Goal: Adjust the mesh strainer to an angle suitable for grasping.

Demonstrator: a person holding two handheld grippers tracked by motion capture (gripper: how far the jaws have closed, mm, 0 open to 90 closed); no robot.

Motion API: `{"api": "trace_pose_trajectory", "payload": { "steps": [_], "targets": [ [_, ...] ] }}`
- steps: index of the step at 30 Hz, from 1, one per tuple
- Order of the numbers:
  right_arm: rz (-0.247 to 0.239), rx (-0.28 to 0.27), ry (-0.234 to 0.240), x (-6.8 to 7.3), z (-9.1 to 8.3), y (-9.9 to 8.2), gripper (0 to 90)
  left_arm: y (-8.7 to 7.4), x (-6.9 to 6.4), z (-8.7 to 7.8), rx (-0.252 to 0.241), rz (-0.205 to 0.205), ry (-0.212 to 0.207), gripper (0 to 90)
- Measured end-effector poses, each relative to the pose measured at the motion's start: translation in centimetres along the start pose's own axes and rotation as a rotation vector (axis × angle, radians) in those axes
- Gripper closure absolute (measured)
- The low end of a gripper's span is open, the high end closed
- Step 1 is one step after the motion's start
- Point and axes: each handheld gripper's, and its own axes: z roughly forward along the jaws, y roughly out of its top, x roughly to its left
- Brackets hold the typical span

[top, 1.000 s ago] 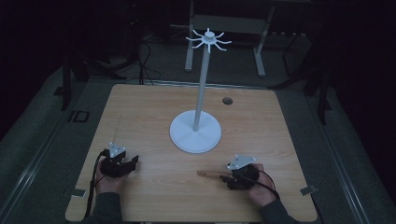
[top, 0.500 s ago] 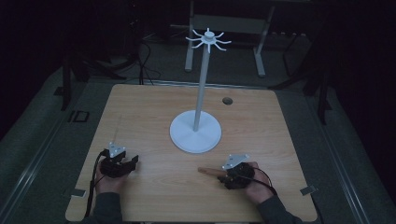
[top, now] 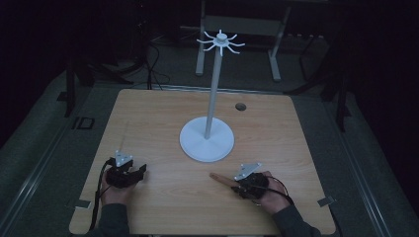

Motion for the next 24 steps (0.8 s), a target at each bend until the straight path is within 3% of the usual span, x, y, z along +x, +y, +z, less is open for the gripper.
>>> {"api": "trace_pose_trajectory", "payload": {
  "steps": [7,12,24],
  "targets": [
    [0.031,0.002,0.002,-0.4,-0.1,0.0,70.4,0.0,0.0,0.0,-0.001,-0.001,-0.001,42.4],
    [0.074,-0.024,-0.002,-0.9,-0.5,-0.2,70.8,0.0,0.0,0.0,-0.001,-0.002,0.0,42.4],
    [0.115,-0.089,-0.023,-1.6,-1.5,-0.5,70.9,0.0,0.0,0.0,0.002,-0.002,0.001,42.4]
  ]
}}
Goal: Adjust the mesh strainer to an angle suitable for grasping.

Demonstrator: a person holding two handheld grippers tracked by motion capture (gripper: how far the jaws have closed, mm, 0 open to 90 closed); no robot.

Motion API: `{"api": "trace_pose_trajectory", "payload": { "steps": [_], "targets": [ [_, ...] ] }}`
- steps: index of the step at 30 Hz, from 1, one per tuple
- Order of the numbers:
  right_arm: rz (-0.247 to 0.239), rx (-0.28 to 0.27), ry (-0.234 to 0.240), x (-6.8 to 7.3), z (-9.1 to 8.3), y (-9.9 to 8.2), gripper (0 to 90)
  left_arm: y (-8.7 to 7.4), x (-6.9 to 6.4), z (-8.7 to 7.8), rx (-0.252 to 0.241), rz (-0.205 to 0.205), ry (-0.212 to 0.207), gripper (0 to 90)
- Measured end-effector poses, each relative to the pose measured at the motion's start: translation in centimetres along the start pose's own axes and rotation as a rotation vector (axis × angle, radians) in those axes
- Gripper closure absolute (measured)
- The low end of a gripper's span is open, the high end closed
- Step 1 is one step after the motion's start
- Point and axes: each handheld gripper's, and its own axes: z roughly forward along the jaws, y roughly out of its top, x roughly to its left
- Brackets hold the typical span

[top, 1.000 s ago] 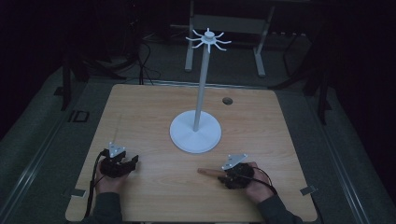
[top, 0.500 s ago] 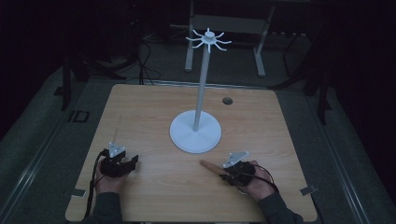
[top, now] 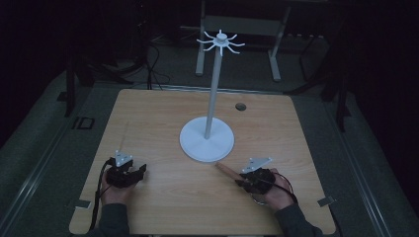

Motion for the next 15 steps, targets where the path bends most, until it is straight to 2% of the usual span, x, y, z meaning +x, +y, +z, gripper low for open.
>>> {"api": "trace_pose_trajectory", "payload": {
  "steps": [15],
  "targets": [
    [0.053,-0.073,-0.034,-1.03,-1.09,-0.02,70.9,0.0,0.04,0.09,0.001,0.001,0.002,42.4]
  ]
}}
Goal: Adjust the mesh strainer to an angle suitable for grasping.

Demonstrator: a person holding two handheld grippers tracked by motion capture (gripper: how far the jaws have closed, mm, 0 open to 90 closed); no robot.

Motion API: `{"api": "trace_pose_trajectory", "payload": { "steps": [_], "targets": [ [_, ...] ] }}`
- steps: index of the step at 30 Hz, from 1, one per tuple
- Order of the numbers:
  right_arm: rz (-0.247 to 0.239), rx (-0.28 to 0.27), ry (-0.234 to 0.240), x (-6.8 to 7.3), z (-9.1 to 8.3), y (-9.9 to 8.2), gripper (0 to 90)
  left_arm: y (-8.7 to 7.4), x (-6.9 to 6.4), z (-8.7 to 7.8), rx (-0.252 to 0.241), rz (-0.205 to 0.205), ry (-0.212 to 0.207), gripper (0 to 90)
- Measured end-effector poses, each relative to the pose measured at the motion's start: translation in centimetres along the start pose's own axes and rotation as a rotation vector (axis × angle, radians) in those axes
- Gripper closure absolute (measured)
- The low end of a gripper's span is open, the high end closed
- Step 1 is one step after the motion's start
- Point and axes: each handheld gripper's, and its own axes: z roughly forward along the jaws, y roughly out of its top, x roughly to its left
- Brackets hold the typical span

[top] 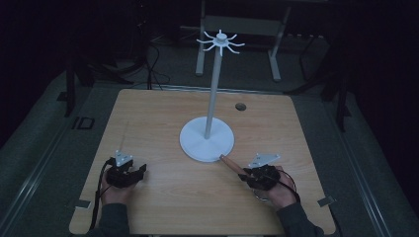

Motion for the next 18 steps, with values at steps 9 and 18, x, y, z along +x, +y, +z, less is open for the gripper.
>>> {"api": "trace_pose_trajectory", "payload": {
  "steps": [9,18],
  "targets": [
    [0.021,-0.045,-0.019,-0.49,-0.55,-0.01,70.9,0.0,-0.05,-0.07,0.0,0.001,0.0,42.4],
    [0.042,-0.082,-0.031,-0.91,-1.0,0.25,70.9,-0.01,0.0,-0.15,-0.003,0.002,-0.001,42.4]
  ]
}}
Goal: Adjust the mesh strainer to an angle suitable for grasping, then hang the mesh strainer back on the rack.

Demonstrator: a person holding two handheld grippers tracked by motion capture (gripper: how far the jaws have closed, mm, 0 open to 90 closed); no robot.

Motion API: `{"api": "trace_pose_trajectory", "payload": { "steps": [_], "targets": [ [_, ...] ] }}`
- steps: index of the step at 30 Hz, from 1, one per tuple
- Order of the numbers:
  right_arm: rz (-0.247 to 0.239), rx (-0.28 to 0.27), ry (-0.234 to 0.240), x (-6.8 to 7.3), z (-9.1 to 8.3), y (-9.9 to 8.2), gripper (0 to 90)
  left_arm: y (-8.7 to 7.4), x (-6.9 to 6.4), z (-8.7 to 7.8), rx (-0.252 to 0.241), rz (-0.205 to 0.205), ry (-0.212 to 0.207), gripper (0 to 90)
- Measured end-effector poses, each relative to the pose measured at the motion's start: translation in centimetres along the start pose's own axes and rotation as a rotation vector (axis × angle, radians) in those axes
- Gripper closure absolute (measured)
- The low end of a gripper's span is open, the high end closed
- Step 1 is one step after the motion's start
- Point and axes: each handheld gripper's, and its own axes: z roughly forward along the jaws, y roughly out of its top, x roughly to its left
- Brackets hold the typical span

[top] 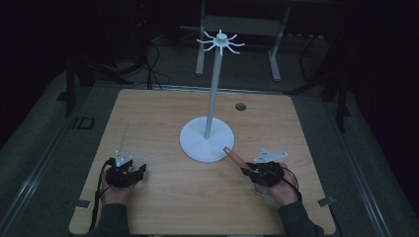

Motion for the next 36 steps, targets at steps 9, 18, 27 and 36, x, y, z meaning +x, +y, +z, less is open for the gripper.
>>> {"api": "trace_pose_trajectory", "payload": {
  "steps": [9,18,27,36],
  "targets": [
    [0.015,-0.023,-0.006,-0.3,-0.3,0.2,70.9,0.0,0.0,0.0,-0.004,-0.004,0.0,42.4],
    [0.033,-0.059,-0.014,-0.8,-0.5,0.7,70.9,0.0,0.0,0.0,-0.002,-0.003,0.0,42.4],
    [0.046,-0.094,-0.024,-1.1,-0.9,1.3,70.9,0.0,-0.1,0.0,-0.004,-0.003,0.002,42.4],
    [0.058,-0.129,-0.034,-1.5,-1.4,1.9,70.9,0.0,-0.1,0.0,-0.004,-0.003,0.002,42.5]
  ]
}}
